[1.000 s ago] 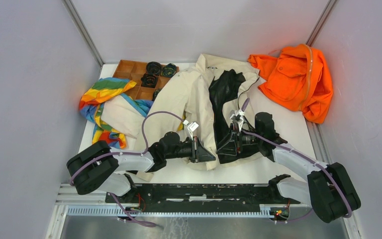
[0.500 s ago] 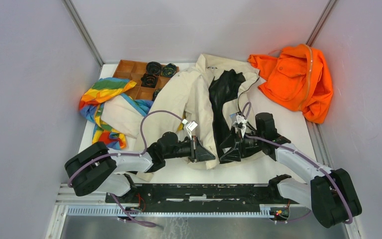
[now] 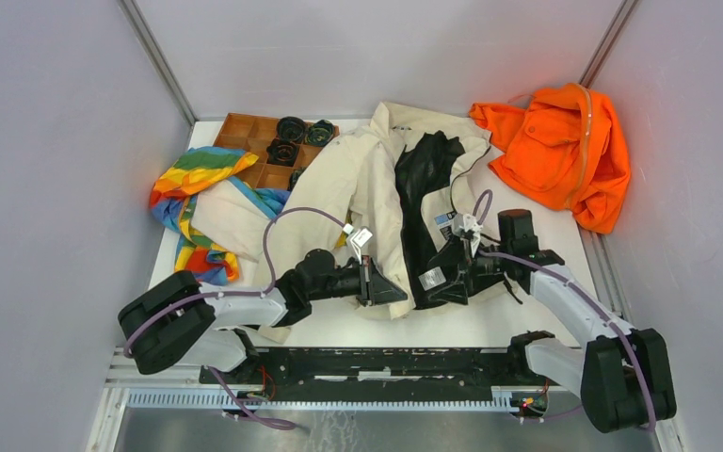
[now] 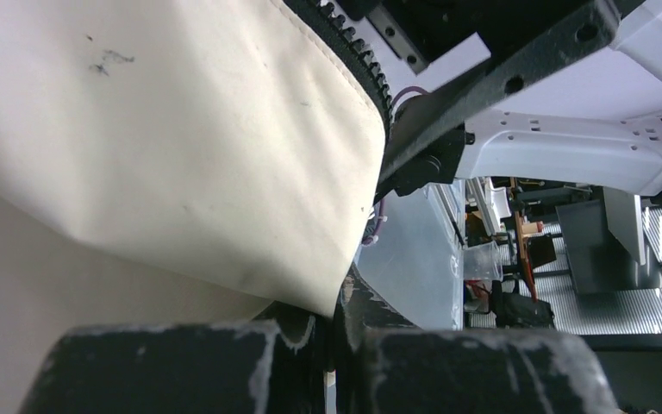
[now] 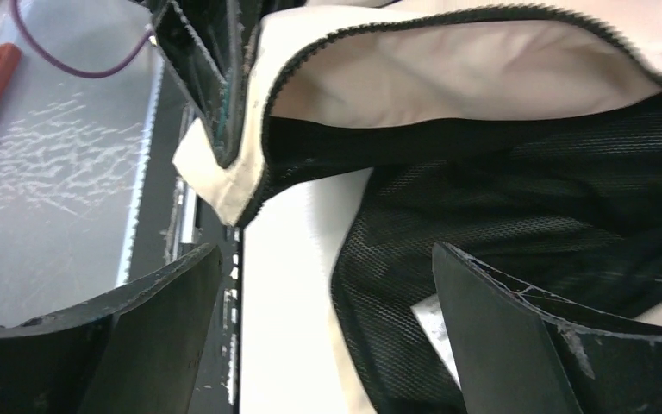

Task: Zip up the jacket
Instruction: Pick up the jacket from the center of the board.

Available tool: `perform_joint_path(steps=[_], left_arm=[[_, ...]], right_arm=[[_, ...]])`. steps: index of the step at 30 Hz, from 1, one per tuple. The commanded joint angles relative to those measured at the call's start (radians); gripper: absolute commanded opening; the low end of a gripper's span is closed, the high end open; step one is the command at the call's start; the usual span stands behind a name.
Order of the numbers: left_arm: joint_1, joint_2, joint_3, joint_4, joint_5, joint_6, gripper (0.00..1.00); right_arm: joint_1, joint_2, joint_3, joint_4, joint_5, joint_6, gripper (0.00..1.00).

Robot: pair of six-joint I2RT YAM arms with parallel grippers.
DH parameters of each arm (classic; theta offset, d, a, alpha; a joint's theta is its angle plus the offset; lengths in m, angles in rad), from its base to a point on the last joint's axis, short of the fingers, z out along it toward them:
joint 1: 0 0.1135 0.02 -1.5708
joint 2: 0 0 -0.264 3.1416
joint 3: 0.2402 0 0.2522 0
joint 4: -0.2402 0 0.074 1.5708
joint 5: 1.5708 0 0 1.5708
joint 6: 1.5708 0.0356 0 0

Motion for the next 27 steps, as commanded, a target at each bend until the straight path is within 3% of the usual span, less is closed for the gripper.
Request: perform_joint_path(steps=[1,11,14,27], left_arm=[[0.001,-0.057,0.015,0.020,-0.022,0.041,0.02],[0.001,-0.098,0.026,0.009,-0.060,0.012,0.02],[0.001,-0.103,0.029,0.009,-0.063,0.008,0.02],[0.016,-0.121,0.042,0.017,-0.073,0.021,0.02]], right_arm=[[-0.062,-0.024,0.131,-0.189,0.045,-0.197,0.98],[-0.131,0.074,0.450,-0.698,0.213,-0.538,0.98],[-0.167,0.094,0.506,-0.776,0.216,-0.585,0.98],[-0.373,-0.022,0.568,-0.572,0.311,-0.318,0.98]])
